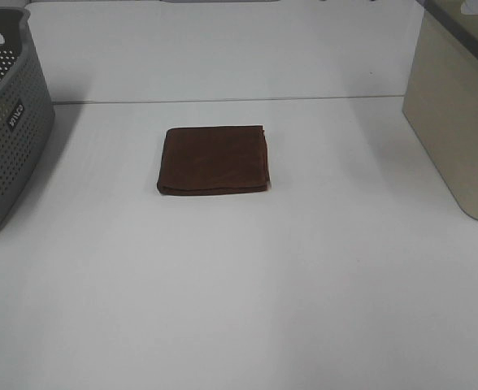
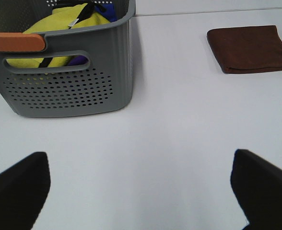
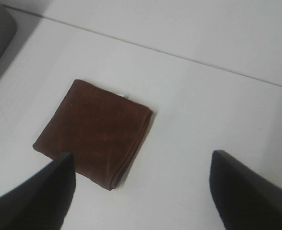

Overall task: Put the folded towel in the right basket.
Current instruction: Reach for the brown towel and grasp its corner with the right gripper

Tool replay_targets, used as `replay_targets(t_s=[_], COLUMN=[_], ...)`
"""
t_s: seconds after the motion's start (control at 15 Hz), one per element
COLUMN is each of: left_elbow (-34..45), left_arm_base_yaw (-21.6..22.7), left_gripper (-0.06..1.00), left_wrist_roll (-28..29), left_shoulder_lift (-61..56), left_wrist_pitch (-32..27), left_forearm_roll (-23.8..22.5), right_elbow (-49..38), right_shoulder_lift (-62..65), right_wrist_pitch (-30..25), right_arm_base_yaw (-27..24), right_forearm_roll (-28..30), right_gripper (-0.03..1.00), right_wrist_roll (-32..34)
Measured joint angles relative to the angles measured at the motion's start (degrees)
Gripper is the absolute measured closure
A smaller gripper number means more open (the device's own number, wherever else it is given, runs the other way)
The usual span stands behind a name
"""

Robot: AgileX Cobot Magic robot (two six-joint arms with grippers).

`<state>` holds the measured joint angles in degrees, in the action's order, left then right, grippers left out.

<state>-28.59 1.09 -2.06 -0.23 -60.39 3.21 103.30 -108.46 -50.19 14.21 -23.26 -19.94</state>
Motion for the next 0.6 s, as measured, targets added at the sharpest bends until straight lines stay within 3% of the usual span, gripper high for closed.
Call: replay_targets(t_s=[0.27,0.47,0.6], left_elbow=[0.0,0.0,0.0], left_arm_base_yaw=[0.0,0.0,0.0], left_gripper=[-0.03,-0.03,-0.03], left_wrist_roll=[0.0,0.0,0.0], left_shoulder_lift=[0.0,0.0,0.0], left_wrist_pitch=[0.0,0.0,0.0], left_forearm_roll=[0.0,0.0,0.0], right_elbow=[7.7,12.9,17.9], right_shoulder_lift=[-12.8,-20.8,-27.6], right_wrist_pitch=[-1.9,-5.3,-9.7], right_arm_base_yaw=[3.4,2.2,0.2], right_forearm_roll=[0.1,-0.4,-4.7], right_gripper=[0.25,0.27,0.27], right_wrist_roll=[3.5,5.5,5.6])
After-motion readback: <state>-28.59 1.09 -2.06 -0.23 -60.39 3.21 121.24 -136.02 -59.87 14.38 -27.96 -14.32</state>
